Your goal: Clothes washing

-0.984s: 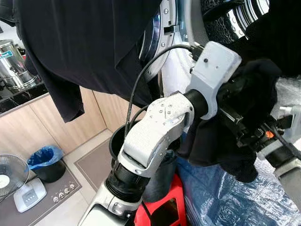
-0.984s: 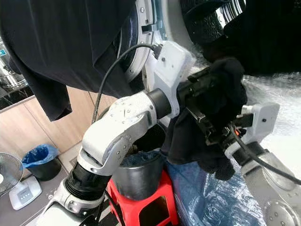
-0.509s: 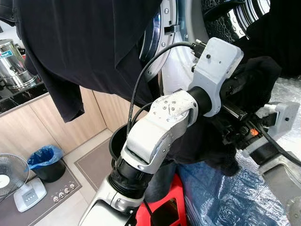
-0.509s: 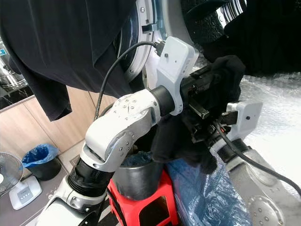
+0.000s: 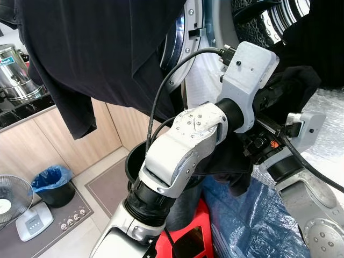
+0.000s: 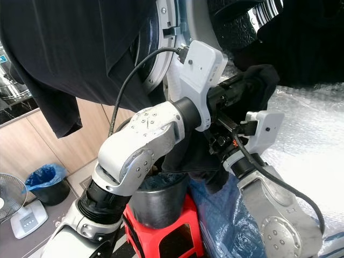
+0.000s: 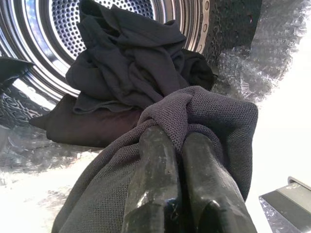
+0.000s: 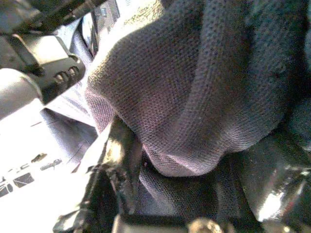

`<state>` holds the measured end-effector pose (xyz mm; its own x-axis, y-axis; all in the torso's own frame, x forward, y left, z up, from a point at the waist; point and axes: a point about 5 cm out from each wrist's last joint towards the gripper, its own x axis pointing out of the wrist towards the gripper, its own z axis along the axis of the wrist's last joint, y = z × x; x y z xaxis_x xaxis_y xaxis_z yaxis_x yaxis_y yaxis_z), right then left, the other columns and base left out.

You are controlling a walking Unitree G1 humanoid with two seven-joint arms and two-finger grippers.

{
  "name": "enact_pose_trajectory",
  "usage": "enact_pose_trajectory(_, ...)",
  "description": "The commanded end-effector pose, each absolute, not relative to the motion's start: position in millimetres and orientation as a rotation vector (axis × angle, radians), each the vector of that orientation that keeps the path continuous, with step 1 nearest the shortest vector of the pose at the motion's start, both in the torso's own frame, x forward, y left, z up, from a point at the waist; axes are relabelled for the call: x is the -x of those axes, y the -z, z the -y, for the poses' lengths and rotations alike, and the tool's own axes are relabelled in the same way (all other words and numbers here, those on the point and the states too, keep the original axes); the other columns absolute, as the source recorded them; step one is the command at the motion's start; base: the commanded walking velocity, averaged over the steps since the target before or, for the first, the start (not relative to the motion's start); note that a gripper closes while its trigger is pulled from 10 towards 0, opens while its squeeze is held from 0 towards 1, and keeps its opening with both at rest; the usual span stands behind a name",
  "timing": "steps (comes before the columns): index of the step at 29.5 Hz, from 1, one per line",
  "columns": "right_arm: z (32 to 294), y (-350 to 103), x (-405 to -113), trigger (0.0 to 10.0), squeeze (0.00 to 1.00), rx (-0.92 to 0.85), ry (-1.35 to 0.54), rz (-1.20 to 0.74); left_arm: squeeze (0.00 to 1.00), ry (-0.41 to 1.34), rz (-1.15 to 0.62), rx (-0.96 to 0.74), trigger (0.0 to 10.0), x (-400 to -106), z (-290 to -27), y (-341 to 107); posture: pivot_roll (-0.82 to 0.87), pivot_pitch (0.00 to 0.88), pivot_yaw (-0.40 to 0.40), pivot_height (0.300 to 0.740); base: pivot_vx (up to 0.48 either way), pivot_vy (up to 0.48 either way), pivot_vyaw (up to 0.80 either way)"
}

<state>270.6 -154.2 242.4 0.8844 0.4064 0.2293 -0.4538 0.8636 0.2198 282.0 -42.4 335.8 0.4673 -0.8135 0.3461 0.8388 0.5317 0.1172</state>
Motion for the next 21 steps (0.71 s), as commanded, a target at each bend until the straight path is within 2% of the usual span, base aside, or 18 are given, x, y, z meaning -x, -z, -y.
enact_pose_trajectory(1,149,-246,-272,0.0,0.0,-0.276,-0.472,0.19,0.0,1.081,0.428,0.126,10.0,-266,55,-349,-0.13,0.039,0.075,0.74,0.0,0.0,0.0)
enact_pose_trajectory(9,148,-246,-272,0.0,0.0,-0.277,-0.469,0.193,0.0,1.081,0.427,0.127,10.0,-266,55,-349,-0.13,0.039,0.075,0.74,0.0,0.0,0.0)
enact_pose_trajectory(17,159,-239,-284,0.0,0.0,-0.303,-0.359,0.178,0.0,1.052,0.434,0.158,10.0,-271,50,-352,-0.11,0.014,0.067,0.74,0.0,0.0,0.0)
enact_pose_trajectory(21,162,-241,-281,0.0,0.0,-0.271,-0.389,0.197,0.0,1.029,0.425,0.181,10.0,-274,48,-352,-0.11,0.017,0.068,0.74,0.0,0.0,0.0)
